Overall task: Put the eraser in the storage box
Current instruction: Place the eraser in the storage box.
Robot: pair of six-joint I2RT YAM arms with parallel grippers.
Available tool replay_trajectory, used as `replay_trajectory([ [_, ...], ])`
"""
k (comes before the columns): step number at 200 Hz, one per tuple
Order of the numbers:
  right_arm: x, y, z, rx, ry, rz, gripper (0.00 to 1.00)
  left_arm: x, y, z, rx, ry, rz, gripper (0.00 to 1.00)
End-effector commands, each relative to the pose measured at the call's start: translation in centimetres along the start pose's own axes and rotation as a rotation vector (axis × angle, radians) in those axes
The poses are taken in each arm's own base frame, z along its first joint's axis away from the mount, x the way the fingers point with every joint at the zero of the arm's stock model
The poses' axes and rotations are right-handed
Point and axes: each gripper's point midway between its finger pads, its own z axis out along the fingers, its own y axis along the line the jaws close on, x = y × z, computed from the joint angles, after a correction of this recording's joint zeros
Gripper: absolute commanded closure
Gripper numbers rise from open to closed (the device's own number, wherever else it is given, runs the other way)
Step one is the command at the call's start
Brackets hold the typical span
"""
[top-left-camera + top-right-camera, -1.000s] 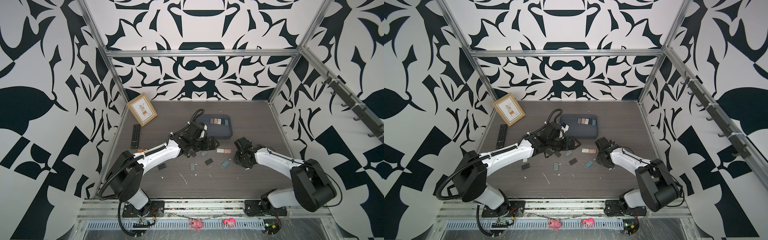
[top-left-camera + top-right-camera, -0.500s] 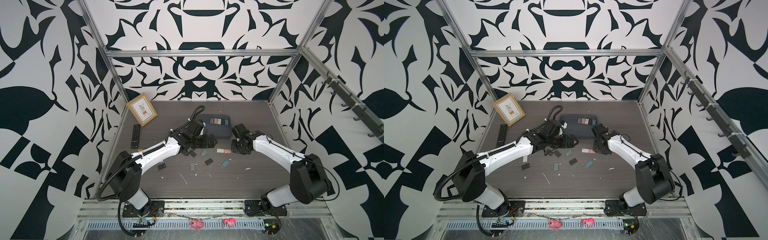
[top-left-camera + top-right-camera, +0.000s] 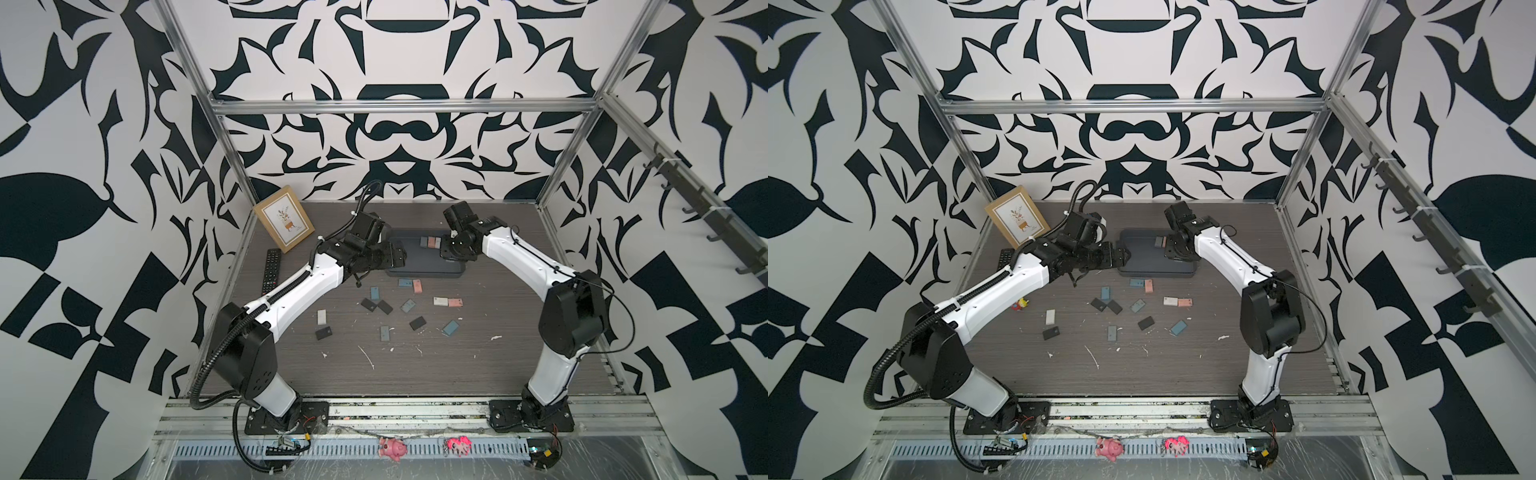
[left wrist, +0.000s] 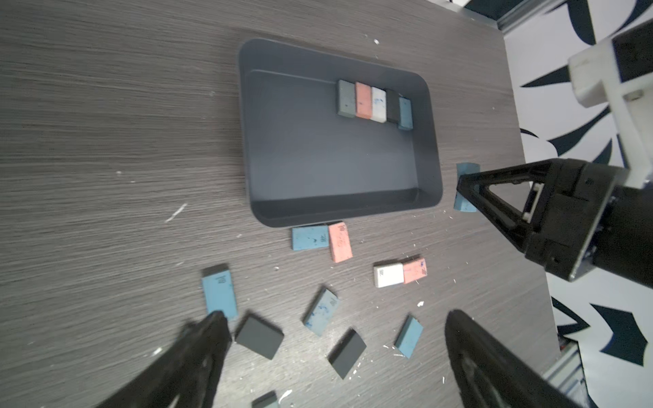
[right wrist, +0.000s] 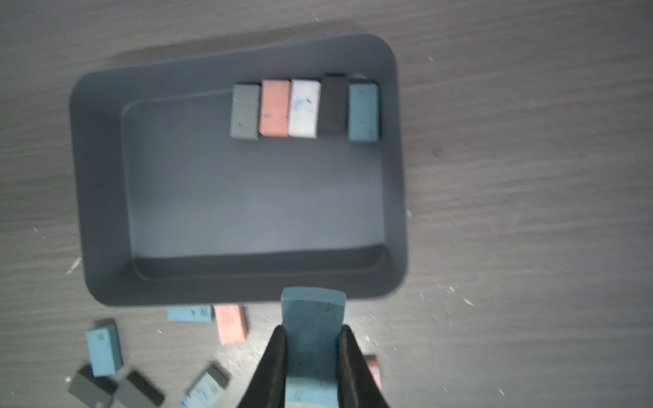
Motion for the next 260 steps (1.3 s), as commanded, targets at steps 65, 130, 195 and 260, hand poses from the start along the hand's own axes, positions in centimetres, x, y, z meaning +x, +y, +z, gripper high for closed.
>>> replay_trajectory([
  [65, -4.5, 7.7, 5.3, -0.099, 0.013, -0.05, 0.76, -0.8, 0.9, 1.4, 0.13, 0.094, -0.061, 0.01],
  [130, -6.1, 9.9, 9.3, -0.12, 0.021, -0.035, 0.75, -1.2, 1.2, 2.1, 0.221, 0.094, -0.085, 0.01],
  [195, -7.1, 9.8, 11.7, -0.115, 0.009, -0.015, 0.75, -1.3, 1.4, 1.6, 0.244, 0.091, -0.112, 0.01],
  [260, -8.0, 9.2, 12.9, -0.101, -0.012, -0.001, 0.74, -1.2, 1.2, 1.9, 0.258, 0.108, -0.121, 0.01],
])
